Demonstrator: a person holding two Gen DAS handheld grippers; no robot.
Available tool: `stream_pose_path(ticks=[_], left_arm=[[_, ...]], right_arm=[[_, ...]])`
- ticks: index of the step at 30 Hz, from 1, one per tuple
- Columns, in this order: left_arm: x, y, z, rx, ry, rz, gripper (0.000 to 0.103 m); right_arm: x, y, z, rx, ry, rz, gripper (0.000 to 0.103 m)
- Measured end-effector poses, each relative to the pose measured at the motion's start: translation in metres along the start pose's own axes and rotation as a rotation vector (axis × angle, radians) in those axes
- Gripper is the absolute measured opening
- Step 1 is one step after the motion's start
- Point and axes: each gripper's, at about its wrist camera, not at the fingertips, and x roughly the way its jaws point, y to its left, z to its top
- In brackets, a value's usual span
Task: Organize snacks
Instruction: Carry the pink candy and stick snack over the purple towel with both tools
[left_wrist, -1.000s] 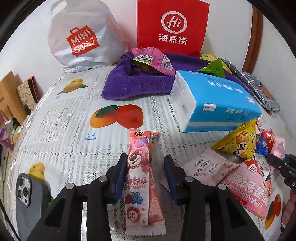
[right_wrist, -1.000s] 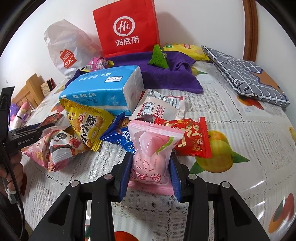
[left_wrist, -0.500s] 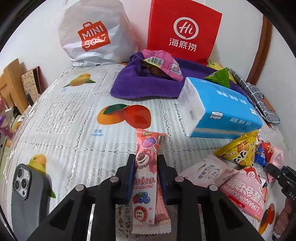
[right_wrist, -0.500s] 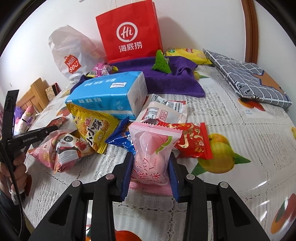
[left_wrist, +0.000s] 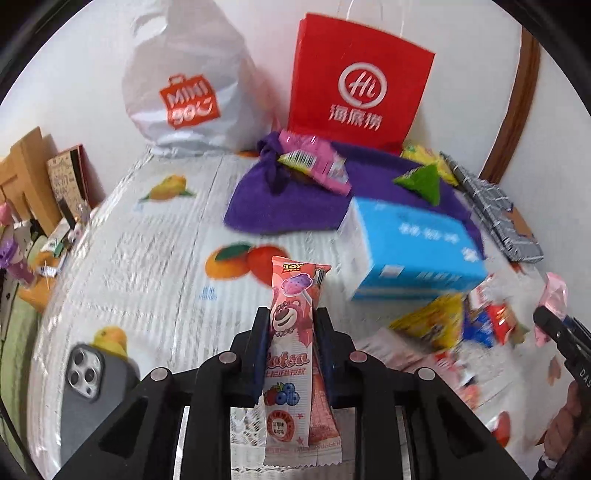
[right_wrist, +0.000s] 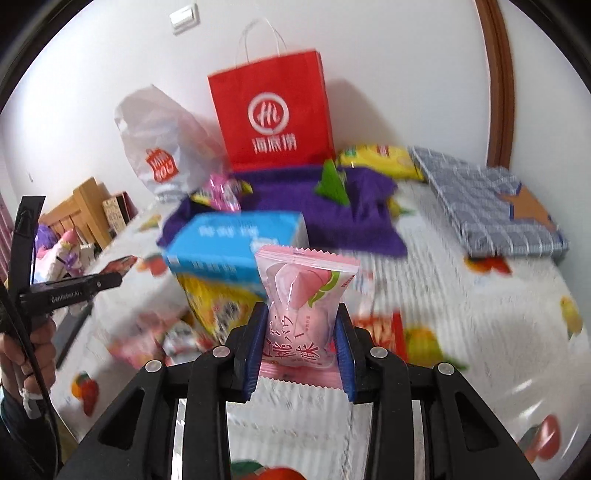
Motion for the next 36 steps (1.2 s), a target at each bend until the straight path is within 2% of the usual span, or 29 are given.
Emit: stream_pose_path(ticks=[4, 7, 13, 17, 24, 27, 30, 36], left_arm=[[-0.013, -0.011, 0.031, 0.001, -0.025, -0.038, 0.023], [-0.021, -0.024, 0.055, 0.032, -0.066, -0.029, 0.023], [-0.021, -0.033, 0.105, 0.024, -0.098, -0.050, 0.023], [-0.011, -0.028, 0.133, 0.011, -0.108, -0.033, 0.024], [0.021, -0.028, 0.181, -0.029, -0.094, -0.059, 0.024], [0.036, -0.030, 0.195, -0.034, -0.091, -0.073, 0.024], [0.051, -0.030, 0.201, -0.032, -0.076, -0.049, 0.024], [0.082, -0.017, 0.198, -0.037, 0.015, 0.004, 0.024]], right_arm=[[-0.002, 0.007, 0.040, -0.021, -0.037, -0.003, 0.035], [0.002, 0.009, 0.070, -0.032, -0.072, -0.015, 0.035], [0.027, 0.007, 0.126, -0.037, -0.085, -0.032, 0.035], [0.051, 0.001, 0.156, -0.045, -0.077, -0.044, 0.035], [0.097, -0.010, 0.205, -0.003, -0.054, -0.028, 0.035], [0.111, -0.013, 0.215, 0.004, -0.049, -0.016, 0.035], [0.131, -0.018, 0.212, -0.014, -0.015, -0.004, 0.035], [0.167, -0.022, 0.197, -0.137, 0.130, 0.004, 0.035]])
